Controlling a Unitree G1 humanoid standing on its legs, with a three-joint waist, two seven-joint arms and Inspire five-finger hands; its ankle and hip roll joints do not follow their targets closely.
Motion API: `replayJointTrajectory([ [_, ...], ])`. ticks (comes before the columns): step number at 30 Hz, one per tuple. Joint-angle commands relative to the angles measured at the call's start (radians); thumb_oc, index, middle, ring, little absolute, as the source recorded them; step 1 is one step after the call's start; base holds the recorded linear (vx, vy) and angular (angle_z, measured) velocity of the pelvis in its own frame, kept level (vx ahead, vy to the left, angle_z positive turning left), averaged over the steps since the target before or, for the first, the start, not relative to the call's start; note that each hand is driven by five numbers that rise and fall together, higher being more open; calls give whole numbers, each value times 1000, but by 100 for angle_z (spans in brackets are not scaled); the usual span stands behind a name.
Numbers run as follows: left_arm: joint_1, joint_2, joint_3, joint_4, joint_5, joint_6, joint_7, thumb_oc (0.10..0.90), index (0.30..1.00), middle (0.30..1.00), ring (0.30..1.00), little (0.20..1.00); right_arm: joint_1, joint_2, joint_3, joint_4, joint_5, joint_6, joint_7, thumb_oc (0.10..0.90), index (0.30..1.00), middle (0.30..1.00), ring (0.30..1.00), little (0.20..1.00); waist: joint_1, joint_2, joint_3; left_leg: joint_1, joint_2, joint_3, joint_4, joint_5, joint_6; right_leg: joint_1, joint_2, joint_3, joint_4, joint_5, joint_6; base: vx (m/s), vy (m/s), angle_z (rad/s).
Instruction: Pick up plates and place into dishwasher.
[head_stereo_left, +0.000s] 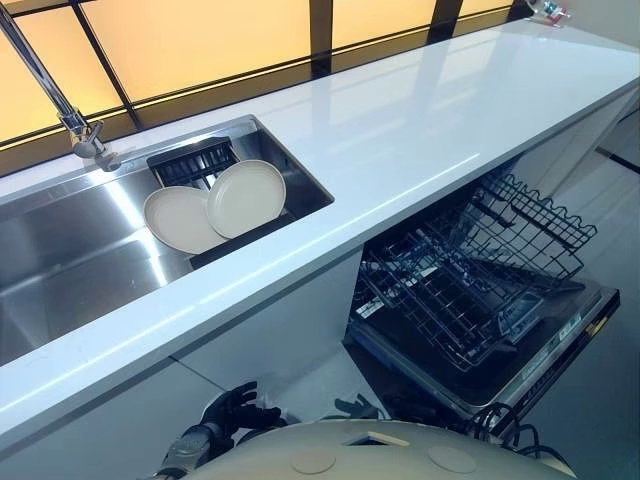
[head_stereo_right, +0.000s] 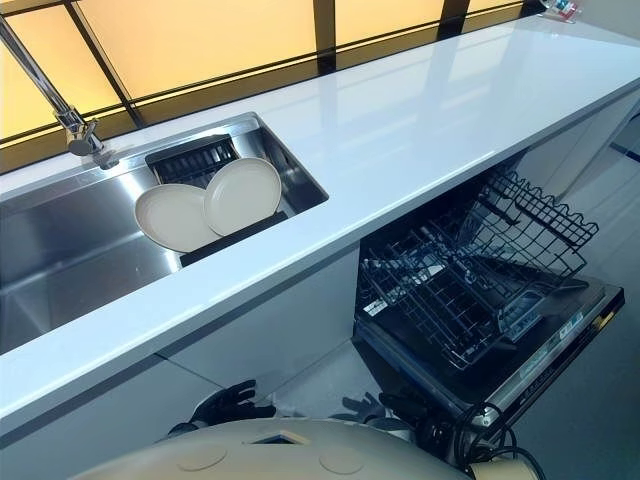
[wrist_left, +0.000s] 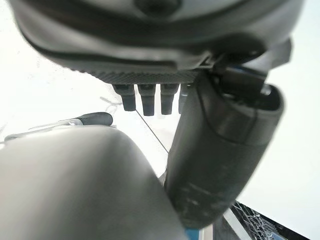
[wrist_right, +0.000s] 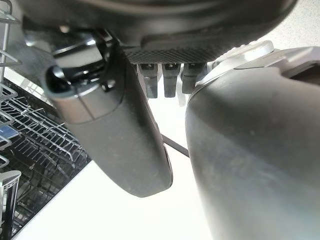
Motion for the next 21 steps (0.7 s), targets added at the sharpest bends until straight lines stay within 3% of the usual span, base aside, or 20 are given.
replayJointTrajectory([
  [1, -78, -28, 2, 40, 9, -11, -32, 800, 900, 900, 900, 900, -56, 28, 10, 74, -13, 7, 26, 800, 900, 900, 900, 900, 15, 22, 48, 7, -94, 39, 13, -95, 69, -32, 57, -43, 73, -72, 5, 0, 0, 0],
  [9, -78, -24, 10, 33, -59, -28, -83, 800, 900, 900, 900, 900, -57, 25, 9, 68, -14, 13, 25, 800, 900, 900, 900, 900, 14, 23, 50, 5, -95, 39, 14, -93, 68, -35, 57, -42, 74, -71, 5, 0, 0, 0],
  [13, -77, -28, 33, -18, -246, -25, -275, 800, 900, 900, 900, 900, -60, 18, 1, 47, -24, 30, 20, 800, 900, 900, 900, 900, 13, 26, 54, 3, -95, 37, 13, -92, 67, -39, 57, -38, 75, -69, 7, 0, 0, 0],
  [19, -73, -27, 17, -212, -455, 223, -540, 800, 900, 900, 900, 900, -70, -8, -18, 9, -42, 71, 13, 800, 900, 900, 900, 900, 17, 38, 63, -3, -94, 39, 12, -91, 70, -48, 56, -39, 84, -67, 7, -18, 10, -2],
  [21, -73, -36, 12, -279, -554, 398, -651, 800, 900, 900, 900, 900, -75, -14, -24, 3, -49, 81, 10, 800, 900, 900, 900, 900, 19, 44, 63, -3, -94, 37, 10, -91, 73, -49, 55, -40, 85, -66, 7, 0, 0, 0],
])
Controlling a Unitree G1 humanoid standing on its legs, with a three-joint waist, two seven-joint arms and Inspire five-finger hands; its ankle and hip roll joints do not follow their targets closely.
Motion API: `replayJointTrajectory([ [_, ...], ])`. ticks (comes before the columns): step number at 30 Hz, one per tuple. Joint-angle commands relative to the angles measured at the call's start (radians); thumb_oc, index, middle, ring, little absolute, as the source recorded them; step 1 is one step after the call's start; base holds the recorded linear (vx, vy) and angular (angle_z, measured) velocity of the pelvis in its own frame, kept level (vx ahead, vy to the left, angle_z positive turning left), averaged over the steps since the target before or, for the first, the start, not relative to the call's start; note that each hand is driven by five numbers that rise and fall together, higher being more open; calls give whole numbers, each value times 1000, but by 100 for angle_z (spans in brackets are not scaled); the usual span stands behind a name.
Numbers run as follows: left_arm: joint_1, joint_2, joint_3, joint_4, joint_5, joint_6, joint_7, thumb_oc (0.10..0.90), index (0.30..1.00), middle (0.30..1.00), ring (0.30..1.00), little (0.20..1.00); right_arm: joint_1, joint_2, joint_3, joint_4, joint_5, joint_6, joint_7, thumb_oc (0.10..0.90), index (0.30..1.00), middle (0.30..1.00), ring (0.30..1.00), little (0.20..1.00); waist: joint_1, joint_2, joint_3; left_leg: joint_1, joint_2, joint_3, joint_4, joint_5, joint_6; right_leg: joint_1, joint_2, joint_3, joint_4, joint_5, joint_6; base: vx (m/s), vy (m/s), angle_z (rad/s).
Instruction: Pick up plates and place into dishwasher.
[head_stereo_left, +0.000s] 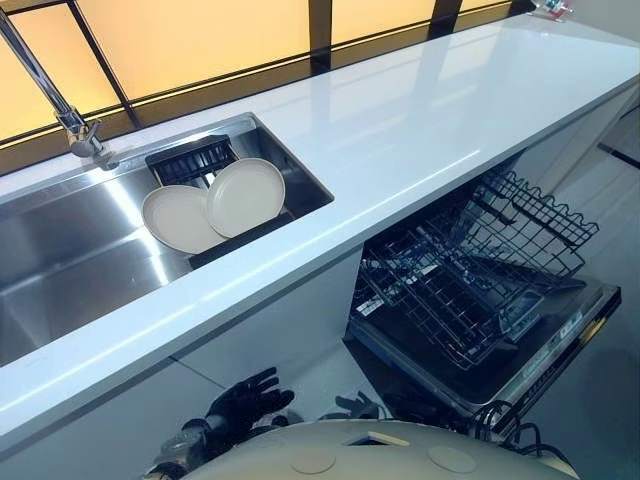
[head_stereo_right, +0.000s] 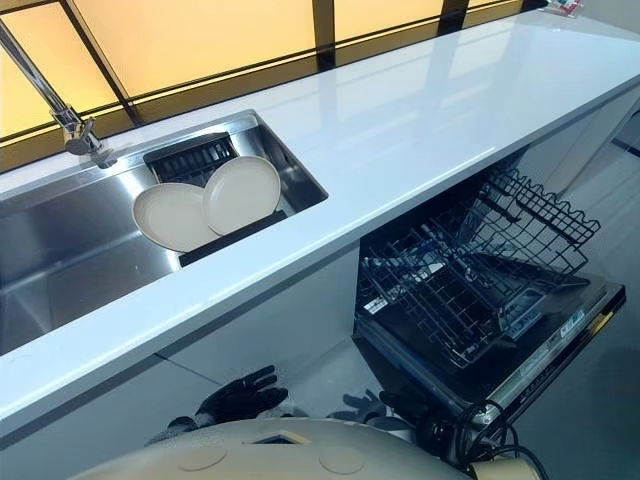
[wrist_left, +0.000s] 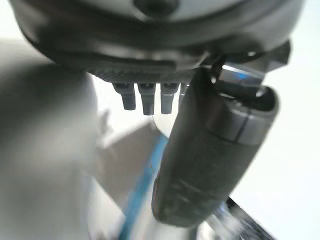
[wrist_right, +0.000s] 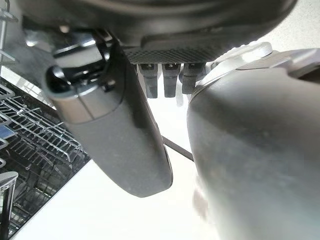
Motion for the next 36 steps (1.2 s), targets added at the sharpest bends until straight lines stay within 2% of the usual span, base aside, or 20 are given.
replayJointTrajectory([
  [1, -86, -83, 13, -99, -184, 257, -237, 800, 900, 900, 900, 900, -71, 3, -27, 35, -37, 44, 12, 800, 900, 900, 900, 900, 17, 32, 59, 7, -93, 31, 8, -93, 73, -37, 57, -44, 84, -66, 8, 0, 0, 0],
  [4, -83, -121, 33, -169, -241, 491, -417, 800, 900, 900, 900, 900, -75, 8, -35, 30, -51, 48, 10, 800, 900, 900, 900, 900, 15, 34, 58, 8, -94, 31, 7, -97, 75, -37, 56, -41, 82, -64, 8, 0, 0, 0],
  [5, -81, -136, 38, -201, -267, 546, -458, 800, 900, 900, 900, 900, -77, 9, -37, 30, -55, 48, 10, 800, 900, 900, 900, 900, 15, 35, 59, 9, -94, 31, 7, -99, 75, -36, 55, -40, 82, -64, 8, 0, 0, 0],
  [7, -71, -165, 35, -289, -386, 663, -503, 800, 900, 900, 900, 900, -80, 13, -35, 25, -53, 51, 5, 800, 900, 900, 900, 900, 15, 34, 62, 9, -93, 30, 7, -101, 76, -37, 55, -37, 82, -63, 7, 0, 0, 0],
  [9, -72, -183, 5, -468, -590, 809, -466, 800, 900, 900, 900, 900, -76, 18, -29, 20, -42, 47, 1, 800, 900, 900, 900, 900, 16, 31, 66, 7, -92, 29, 7, -103, 77, -38, 56, -32, 83, -62, 6, 0, 0, 0],
  [12, -78, -167, -57, -680, -811, 854, -386, 800, 900, 900, 900, 900, -80, 18, -18, 22, -22, 44, -2, 800, 900, 900, 900, 900, 20, 30, 72, 4, -89, 26, 7, -102, 77, -41, 57, -29, 84, -61, 4, 0, 0, 0],
  [14, -106, -132, -110, -894, -1014, 818, -244, 800, 900, 900, 900, 900, -83, 18, -6, 23, -6, 41, -6, 800, 900, 900, 900, 900, 21, 31, 75, 1, -86, 25, 7, -100, 77, -44, 57, -26, 86, -60, 5, 0, 0, 0],
  [16, -150, -90, -153, -1107, -1136, 676, -124, 800, 900, 900, 900, 900, -84, 16, 8, 21, 10, 41, -8, 800, 900, 900, 900, 900, 21, 31, 76, -1, -84, 22, 7, -98, 78, -45, 58, -22, 85, -58, 5, -5, -15, 2],
  [18, -197, -56, -161, -1234, -1168, 485, -46, 800, 900, 900, 900, 900, -81, 19, 26, 12, 22, 43, -14, 800, 900, 900, 900, 900, 18, 30, 77, -1, -82, 19, 7, -98, 80, -44, 60, -18, 84, -57, 6, 3, -22, 4],
  [19, -211, -51, -156, -1275, -1124, 383, -25, 800, 900, 900, 900, 900, -78, 20, 29, 10, 26, 43, -12, 800, 900, 900, 900, 900, 18, 29, 76, -1, -82, 18, 7, -98, 81, -43, 60, -17, 83, -57, 6, 15, -19, 3],
  [20, -230, -38, -138, -1319, -1017, 225, 26, 800, 900, 900, 900, 900, -71, 23, 36, 5, 31, 42, -11, 800, 900, 900, 900, 900, 18, 27, 74, 0, -83, 15, 7, -99, 84, -39, 61, -17, 80, -57, 5, 0, 0, 0],
  [22, -268, 41, -80, -1363, -751, -36, 135, 800, 900, 900, 900, 900, -61, 25, 45, -4, 50, 41, -15, 800, 900, 900, 900, 900, 22, 25, 69, -2, -84, 9, 7, -96, 83, -37, 61, -18, 73, -53, 5, 0, 0, 0],
  [23, -279, 79, -60, -1383, -658, -106, 217, 800, 900, 900, 900, 900, -54, 26, 51, -11, 60, 39, -21, 800, 900, 900, 900, 900, 25, 26, 68, -3, -85, 3, 7, -95, 84, -36, 61, -19, 70, -53, 5, 0, 0, 0],
  [25, -311, 160, 21, -1405, -261, -263, 439, 800, 900, 900, 900, 900, -28, 27, 52, -23, 73, 27, -28, 800, 900, 900, 900, 900, 32, 27, 66, -2, -88, -7, 7, -94, 85, -28, 60, -28, 64, -56, 5, 0, 0, 0],
  [26, -328, 195, 55, -1406, -144, -282, 516, 800, 900, 900, 900, 900, -17, 26, 50, -20, 74, 18, -28, 800, 900, 900, 900, 900, 34, 28, 61, -2, -89, -11, 7, -93, 87, -27, 60, -32, 64, -58, 4, 39, 10, 3],
  [28, -379, 279, 129, -1398, 135, -226, 671, 800, 900, 900, 900, 900, 1, 23, 48, -10, 85, 4, -34, 800, 900, 900, 900, 900, 34, 28, 49, 1, -91, -15, 7, -96, 89, -21, 60, -36, 62, -63, 4, 46, 17, 6],
  [29, -397, 300, 152, -1387, 172, -202, 695, 800, 900, 900, 900, 900, 4, 20, 47, -8, 86, 3, -35, 800, 900, 900, 900, 900, 34, 28, 45, 3, -92, -16, 7, -97, 90, -20, 61, -36, 61, -65, 3, 48, 27, 4],
  [31, -472, 383, 208, -1311, 288, -74, 746, 800, 900, 900, 900, 900, 7, 6, 34, 1, 73, 10, -32, 800, 900, 900, 900, 900, 24, 31, 32, 8, -93, -13, 7, -99, 90, -14, 63, -37, 59, -69, 1, 60, 40, 7],
  [33, -548, 484, 229, -1182, 364, -5, 751, 800, 900, 900, 900, 900, 3, -12, 26, 11, 61, 22, -19, 800, 900, 900, 900, 900, 12, 40, 20, 12, -92, -4, 7, -97, 85, -13, 65, -31, 61, -69, 2, 67, 53, 10],
  [36, -659, 591, 201, -1008, 382, 27, 722, 800, 900, 900, 900, 900, -4, -28, 25, 17, 50, 32, -11, 800, 900, 900, 900, 900, -3, 50, 12, 14, -91, 11, 12, -95, 82, -17, 63, -23, 69, -69, 5, 43, 60, 0],
])
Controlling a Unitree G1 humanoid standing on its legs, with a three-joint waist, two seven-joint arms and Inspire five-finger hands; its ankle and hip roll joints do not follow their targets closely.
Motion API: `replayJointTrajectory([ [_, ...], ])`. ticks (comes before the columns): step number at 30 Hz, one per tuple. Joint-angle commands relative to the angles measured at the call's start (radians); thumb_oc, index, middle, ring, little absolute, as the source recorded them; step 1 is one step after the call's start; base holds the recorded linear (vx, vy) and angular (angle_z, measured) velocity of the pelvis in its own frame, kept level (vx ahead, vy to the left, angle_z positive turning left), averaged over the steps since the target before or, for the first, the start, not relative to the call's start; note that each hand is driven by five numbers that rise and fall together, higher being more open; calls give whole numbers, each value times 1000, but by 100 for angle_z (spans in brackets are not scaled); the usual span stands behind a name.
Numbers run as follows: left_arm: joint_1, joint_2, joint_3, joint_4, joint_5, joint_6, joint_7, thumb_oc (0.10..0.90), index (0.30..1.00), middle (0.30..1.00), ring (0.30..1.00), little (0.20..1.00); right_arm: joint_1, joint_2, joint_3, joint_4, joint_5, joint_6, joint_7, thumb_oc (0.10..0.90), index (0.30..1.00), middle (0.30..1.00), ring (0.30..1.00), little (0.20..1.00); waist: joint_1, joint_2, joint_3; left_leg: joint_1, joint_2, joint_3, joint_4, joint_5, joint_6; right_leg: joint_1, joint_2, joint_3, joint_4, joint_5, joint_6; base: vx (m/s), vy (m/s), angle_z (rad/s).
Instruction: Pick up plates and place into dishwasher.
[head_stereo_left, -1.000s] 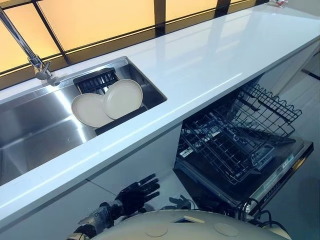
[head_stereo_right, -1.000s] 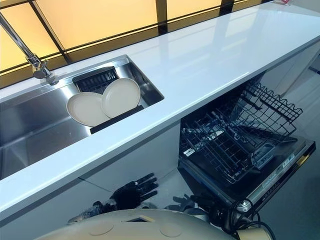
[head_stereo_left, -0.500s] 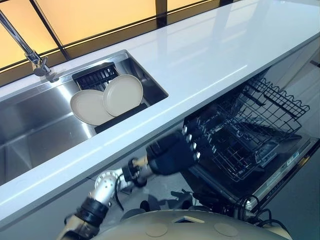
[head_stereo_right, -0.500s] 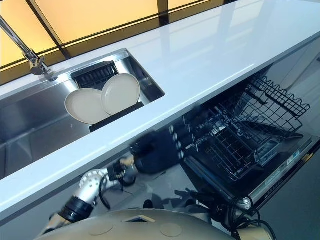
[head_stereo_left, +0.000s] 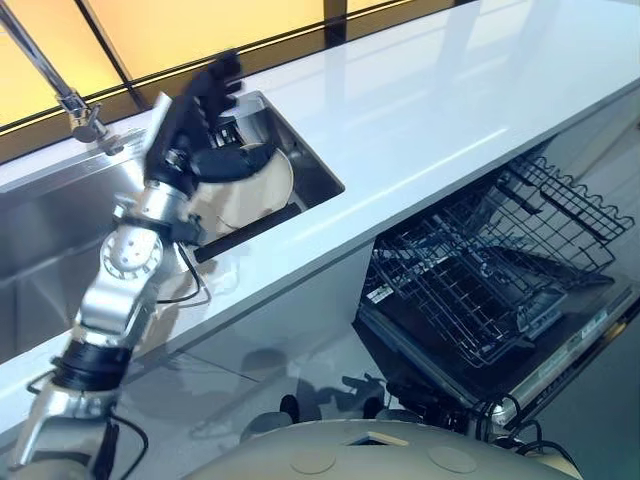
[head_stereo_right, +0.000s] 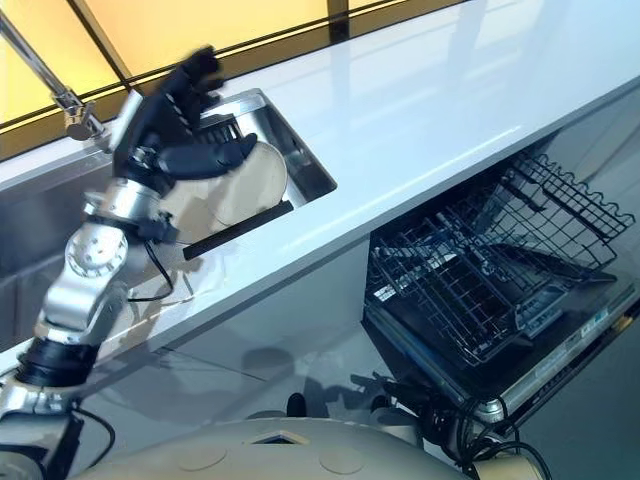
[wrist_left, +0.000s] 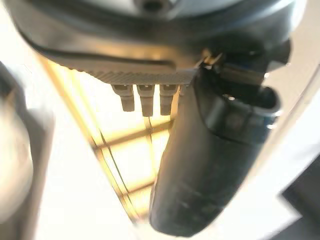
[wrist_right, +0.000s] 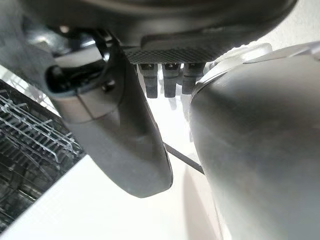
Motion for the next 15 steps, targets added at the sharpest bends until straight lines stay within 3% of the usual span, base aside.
replayJointTrajectory([
  [1, -258, 104, 7, 147, 80, -17, -11, 800, 900, 900, 900, 900, -3, -26, -2, 35, -11, 34, 27, 800, 900, 900, 900, 900, -33, 30, -51, 9, -86, 39, 15, -98, 85, -39, 61, -3, 80, -70, 9, 48, 84, -5],
  [4, -407, 183, -90, 385, 82, -38, -45, 800, 900, 900, 900, 900, -10, -39, 0, 42, -22, 40, 27, 800, 900, 900, 900, 900, -53, 39, -56, 12, -87, 55, 18, -100, 84, -43, 58, 6, 90, -69, 15, 52, 75, -3],
  [8, -568, 211, -217, 608, 91, -36, -50, 800, 900, 900, 900, 900, -6, -51, 3, 49, -30, 42, 23, 800, 900, 900, 900, 900, -82, 43, -58, 16, -89, 72, 20, -104, 85, -51, 54, 19, 102, -67, 23, 56, 71, -3],
  [15, -714, 187, -348, 794, 102, 30, -49, 800, 900, 900, 900, 900, 11, -68, -11, 60, -47, 35, 29, 800, 900, 900, 900, 900, -123, 43, -52, 20, -98, 91, 19, -111, 89, -68, 49, 41, 113, -57, 38, 68, 82, -4],
])
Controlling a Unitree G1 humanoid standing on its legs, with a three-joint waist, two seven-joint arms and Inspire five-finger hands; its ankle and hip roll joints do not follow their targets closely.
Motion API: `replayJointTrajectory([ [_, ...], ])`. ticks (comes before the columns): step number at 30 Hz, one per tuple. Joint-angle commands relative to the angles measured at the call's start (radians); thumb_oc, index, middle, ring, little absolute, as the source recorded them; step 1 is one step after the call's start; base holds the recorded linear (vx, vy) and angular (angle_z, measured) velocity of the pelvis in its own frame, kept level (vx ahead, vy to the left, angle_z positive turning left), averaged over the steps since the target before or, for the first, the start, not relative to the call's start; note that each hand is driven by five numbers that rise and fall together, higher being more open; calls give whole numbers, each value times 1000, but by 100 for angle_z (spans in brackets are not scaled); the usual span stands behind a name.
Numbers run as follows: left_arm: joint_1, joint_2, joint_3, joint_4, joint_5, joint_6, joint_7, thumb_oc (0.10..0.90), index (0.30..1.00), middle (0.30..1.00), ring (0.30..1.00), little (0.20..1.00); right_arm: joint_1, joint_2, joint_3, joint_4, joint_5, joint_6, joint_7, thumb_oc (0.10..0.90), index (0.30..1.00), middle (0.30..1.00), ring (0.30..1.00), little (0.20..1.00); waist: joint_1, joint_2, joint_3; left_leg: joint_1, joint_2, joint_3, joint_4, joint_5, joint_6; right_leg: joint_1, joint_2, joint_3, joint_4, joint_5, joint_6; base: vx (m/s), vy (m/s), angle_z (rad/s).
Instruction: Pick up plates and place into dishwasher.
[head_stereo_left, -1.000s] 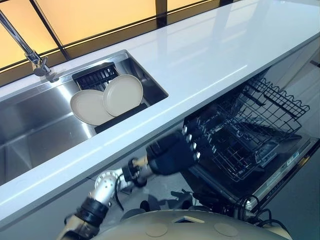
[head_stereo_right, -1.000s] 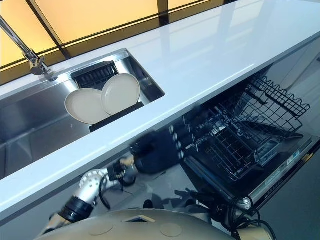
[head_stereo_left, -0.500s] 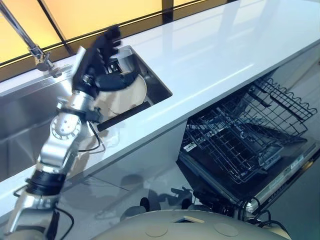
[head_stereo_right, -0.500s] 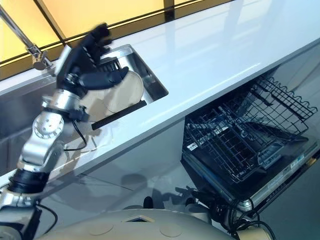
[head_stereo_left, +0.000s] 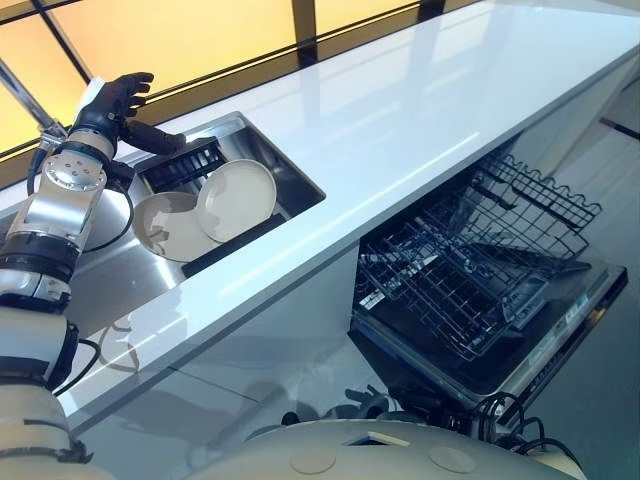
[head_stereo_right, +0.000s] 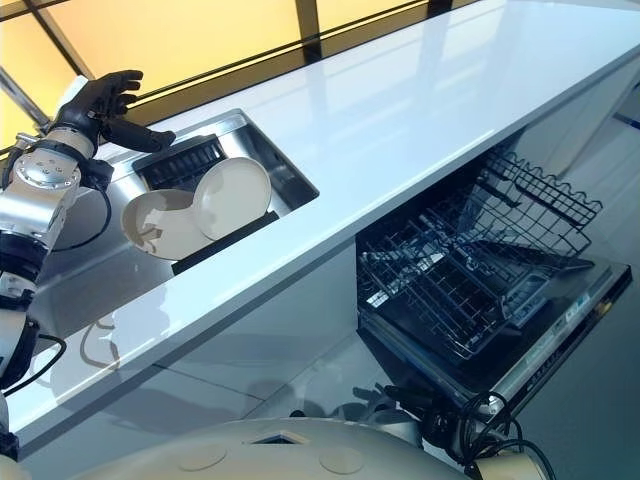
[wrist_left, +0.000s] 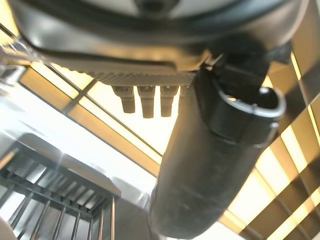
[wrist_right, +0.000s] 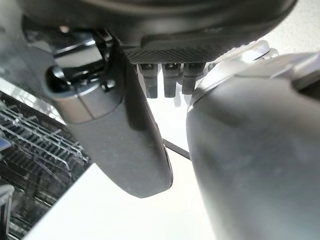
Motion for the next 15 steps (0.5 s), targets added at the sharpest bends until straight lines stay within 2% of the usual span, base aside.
replayJointTrajectory([
  [1, -272, 45, 7, 89, 61, -15, 30, 800, 900, 900, 900, 900, 12, -52, -11, 55, -35, 21, 26, 800, 900, 900, 900, 900, -22, 37, -13, 15, -97, 74, 19, -111, 88, -66, 50, 25, 108, -58, 42, 57, 72, -7],
  [6, -316, 33, -31, 159, 83, 48, -1, 800, 900, 900, 900, 900, 22, -64, -23, 51, -48, 15, 34, 800, 900, 900, 900, 900, -46, 32, -2, 12, -104, 87, 21, -117, 95, -82, 45, 44, 116, -50, 54, 56, 77, -12],
  [15, -331, 15, -54, 218, 115, 98, -54, 800, 900, 900, 900, 900, 46, -66, -33, 37, -78, -4, 44, 800, 900, 900, 900, 900, -71, 17, 23, -5, -116, 116, 25, -125, 109, -118, 34, 80, 125, -32, 77, 35, 69, -10],
])
